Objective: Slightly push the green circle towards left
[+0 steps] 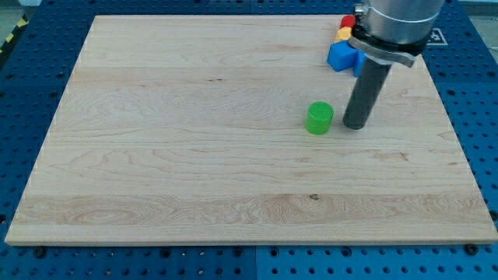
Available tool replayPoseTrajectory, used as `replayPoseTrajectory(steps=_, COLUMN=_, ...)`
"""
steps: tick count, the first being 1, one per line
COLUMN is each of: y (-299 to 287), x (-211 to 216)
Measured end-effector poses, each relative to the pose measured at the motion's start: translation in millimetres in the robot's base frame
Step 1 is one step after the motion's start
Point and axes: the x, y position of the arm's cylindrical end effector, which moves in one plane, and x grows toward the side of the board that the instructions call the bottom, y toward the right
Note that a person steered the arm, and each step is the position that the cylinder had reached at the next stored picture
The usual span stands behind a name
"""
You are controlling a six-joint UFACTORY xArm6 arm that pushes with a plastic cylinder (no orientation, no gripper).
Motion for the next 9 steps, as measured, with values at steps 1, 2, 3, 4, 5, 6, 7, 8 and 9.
replayPoseTrajectory(steps=1, y=-24, x=12)
replayPoseTrajectory(steps=2, y=-28, x=31)
replayPoseTrajectory(steps=3, y=-22, x=25)
replayPoseTrajectory(steps=4, y=16, x=-4)
replayPoseTrajectory(steps=5, y=10, x=-33)
replayPoseTrajectory(steps=6, y=-9, x=0)
replayPoseTrajectory(steps=7, y=-29, x=27)
replayPoseTrajectory(steps=8, y=-11, x=5)
replayPoseTrajectory(steps=9, y=3, x=-29)
